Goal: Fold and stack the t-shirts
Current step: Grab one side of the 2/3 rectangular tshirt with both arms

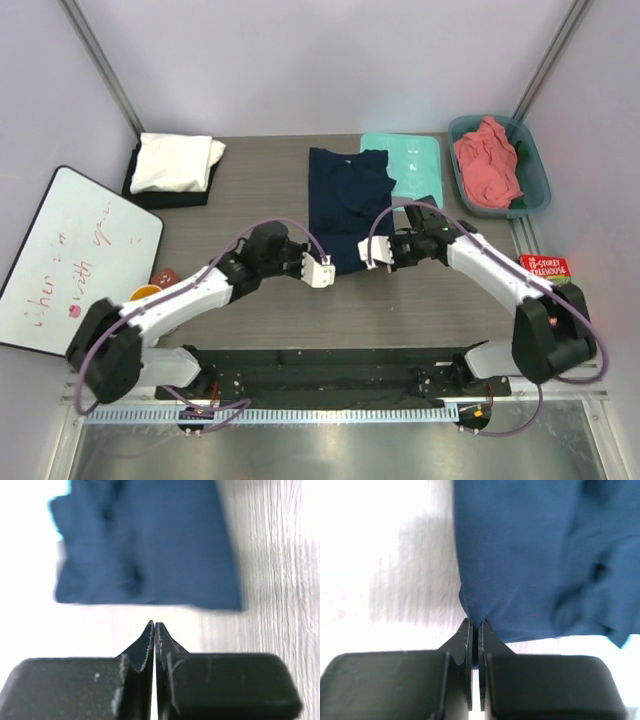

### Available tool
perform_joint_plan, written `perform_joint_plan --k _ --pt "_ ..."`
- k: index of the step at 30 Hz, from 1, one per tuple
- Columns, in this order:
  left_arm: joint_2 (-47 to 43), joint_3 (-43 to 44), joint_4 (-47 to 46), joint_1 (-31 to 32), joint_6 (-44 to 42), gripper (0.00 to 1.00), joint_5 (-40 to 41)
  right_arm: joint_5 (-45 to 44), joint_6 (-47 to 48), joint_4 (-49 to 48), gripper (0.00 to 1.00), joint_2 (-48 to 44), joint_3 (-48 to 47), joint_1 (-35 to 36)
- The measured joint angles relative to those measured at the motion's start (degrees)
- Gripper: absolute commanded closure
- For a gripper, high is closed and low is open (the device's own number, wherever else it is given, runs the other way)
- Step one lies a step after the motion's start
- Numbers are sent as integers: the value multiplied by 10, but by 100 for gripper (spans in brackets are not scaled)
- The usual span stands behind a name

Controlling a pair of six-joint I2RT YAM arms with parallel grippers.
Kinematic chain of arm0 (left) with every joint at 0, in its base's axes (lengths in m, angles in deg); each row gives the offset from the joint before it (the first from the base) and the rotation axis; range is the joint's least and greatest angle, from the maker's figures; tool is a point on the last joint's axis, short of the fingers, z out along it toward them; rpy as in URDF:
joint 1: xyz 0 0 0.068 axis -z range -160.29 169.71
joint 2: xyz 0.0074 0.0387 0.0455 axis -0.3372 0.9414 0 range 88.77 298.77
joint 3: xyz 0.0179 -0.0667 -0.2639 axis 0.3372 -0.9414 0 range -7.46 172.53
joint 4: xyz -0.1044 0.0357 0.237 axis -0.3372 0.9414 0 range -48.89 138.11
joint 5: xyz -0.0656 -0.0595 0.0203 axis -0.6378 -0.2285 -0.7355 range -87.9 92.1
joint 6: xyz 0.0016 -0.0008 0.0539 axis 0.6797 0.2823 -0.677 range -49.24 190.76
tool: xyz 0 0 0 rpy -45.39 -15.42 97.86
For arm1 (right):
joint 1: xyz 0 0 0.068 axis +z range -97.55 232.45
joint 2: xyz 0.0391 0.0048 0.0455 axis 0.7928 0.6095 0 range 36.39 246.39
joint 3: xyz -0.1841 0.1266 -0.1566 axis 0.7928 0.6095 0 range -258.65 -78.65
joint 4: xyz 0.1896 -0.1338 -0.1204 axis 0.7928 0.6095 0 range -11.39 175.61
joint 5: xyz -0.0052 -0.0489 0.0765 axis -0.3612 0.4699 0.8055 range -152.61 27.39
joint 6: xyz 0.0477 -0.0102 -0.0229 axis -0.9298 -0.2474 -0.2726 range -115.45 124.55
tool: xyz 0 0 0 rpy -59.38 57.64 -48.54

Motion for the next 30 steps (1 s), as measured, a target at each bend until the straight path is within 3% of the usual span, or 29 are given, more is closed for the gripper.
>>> perform_joint_plan --k 4,9,12,13,14,15,17,21,26,30 --pt "-112 16 69 8 13 100 -17 9 1 67 99 -87 -4 11" --pt "-190 28 147 27 17 100 -30 15 -10 132 99 -170 -9 43" --pt "-196 28 171 41 20 75 -30 14 -20 142 99 -204 4 66" --pt "-193 28 178 46 24 59 -30 14 -21 142 99 -213 15 71" --pt "-188 28 183 50 27 51 -31 12 -23 141 99 -219 27 74" --pt "-180 28 186 55 32 34 -33 10 -23 141 99 -220 40 76" --pt "-160 28 191 64 42 25 -38 2 -24 141 99 -211 60 77" --pt "-115 28 199 72 53 24 -66 -10 -29 132 99 -175 73 77" --pt "-71 28 217 73 63 37 -113 -11 -33 104 99 -153 73 77" --pt "-37 26 211 75 75 39 -133 -11 -40 89 99 -133 72 77"
